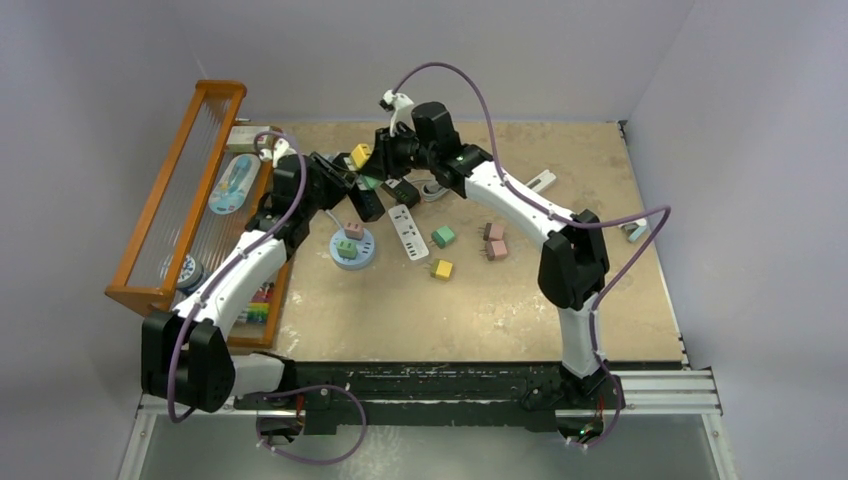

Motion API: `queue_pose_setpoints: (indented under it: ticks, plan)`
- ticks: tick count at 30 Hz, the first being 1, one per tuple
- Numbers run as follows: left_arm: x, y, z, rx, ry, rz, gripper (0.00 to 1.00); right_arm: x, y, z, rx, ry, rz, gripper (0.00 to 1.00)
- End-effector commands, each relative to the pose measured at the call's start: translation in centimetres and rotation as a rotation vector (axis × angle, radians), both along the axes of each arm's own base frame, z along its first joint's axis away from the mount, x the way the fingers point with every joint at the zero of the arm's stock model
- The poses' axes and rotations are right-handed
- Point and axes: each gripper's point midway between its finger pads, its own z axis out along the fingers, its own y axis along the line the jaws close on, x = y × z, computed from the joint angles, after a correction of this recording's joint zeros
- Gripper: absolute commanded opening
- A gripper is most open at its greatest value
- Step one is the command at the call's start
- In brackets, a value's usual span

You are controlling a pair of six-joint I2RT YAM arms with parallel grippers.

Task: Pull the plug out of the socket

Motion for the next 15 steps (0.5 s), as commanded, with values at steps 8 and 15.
queue_pose_setpoints:
  ticks: [8, 15]
  plan:
    - [2.1, 12.4, 0.5, 0.282, 0.023, 0.442, 0.0, -3.5, -7.1, 9.4, 0.332, -0.054, 0.273, 0.0]
    - [2.7, 12.7, 1.0, 0.306, 0.026, 0.449, 0.0, -0.6, -7.6, 8.5, 0.199, -0.117, 0.096, 0.0]
